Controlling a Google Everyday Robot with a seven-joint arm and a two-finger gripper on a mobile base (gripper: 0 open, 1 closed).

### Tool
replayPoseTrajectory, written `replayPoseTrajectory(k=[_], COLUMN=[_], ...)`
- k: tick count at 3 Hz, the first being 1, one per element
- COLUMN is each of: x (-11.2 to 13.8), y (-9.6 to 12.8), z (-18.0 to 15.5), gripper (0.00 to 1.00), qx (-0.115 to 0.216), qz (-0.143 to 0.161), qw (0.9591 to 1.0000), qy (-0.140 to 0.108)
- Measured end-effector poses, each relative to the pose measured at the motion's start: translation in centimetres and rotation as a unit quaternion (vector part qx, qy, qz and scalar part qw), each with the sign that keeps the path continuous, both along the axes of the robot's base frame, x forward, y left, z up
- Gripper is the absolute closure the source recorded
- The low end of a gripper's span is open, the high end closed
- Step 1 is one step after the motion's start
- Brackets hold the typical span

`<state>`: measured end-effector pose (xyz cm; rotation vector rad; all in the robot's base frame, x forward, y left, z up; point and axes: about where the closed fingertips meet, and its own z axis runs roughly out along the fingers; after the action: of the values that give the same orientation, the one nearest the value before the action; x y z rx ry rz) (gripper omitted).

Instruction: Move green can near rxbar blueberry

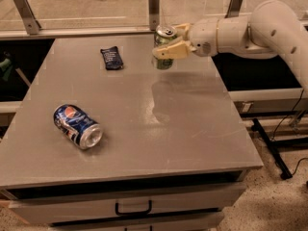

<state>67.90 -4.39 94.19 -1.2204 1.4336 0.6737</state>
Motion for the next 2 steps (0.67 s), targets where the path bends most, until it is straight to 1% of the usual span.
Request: replayPoseTrajectory(k=[1, 2], x=[3.4, 5.7], y=[3.3, 5.3], z=[-1.1, -2.9], gripper=[1.00, 1.00], qx=[-0.011, -0.025], qz=[0.013, 0.017], qw=[0.9998, 0.9995], qy=[-0.005, 0.003])
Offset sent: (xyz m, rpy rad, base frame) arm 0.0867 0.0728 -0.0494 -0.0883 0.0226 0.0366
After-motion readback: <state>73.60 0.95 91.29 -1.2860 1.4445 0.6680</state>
